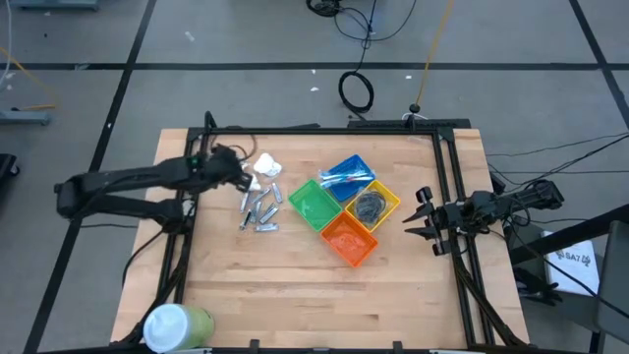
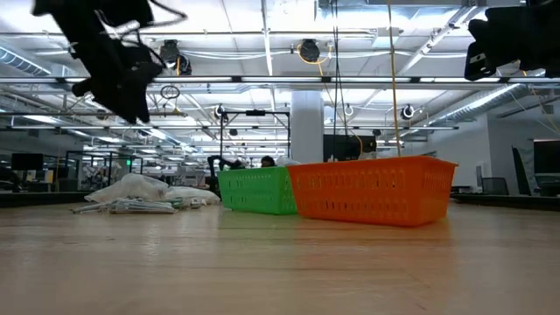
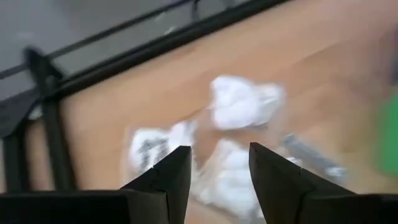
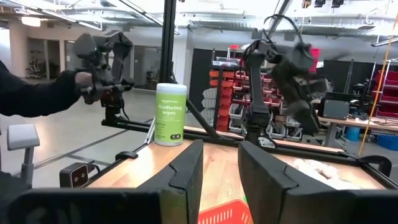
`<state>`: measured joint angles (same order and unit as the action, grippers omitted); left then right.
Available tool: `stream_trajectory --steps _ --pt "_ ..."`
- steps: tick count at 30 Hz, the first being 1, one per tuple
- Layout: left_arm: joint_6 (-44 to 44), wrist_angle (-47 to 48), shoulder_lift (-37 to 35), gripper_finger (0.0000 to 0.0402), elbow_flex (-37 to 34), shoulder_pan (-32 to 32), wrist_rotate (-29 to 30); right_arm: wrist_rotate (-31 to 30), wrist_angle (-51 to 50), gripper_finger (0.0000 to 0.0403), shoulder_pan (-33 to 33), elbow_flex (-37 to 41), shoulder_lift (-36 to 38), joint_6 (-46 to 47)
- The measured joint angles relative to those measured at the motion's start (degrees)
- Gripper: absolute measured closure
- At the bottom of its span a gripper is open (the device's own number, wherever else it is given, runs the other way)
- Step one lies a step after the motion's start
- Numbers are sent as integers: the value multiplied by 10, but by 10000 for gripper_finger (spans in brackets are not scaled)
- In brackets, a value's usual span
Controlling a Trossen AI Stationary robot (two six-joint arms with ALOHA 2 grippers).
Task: Pick & Place Travel size toiletries
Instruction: Put the white cotton pack into the green bin
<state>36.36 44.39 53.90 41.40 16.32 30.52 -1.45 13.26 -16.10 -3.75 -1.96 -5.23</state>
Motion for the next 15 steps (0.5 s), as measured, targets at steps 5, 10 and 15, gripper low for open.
stream_trajectory --steps 5,10,15 --pt "3 4 116 242 11 51 -6 0 0 312 0 0 0 0" --pt "4 -36 201 228 12 111 -85 0 0 312 0 0 0 0" --pt "4 -64 258 178 12 162 -124 0 0 312 0 0 0 0"
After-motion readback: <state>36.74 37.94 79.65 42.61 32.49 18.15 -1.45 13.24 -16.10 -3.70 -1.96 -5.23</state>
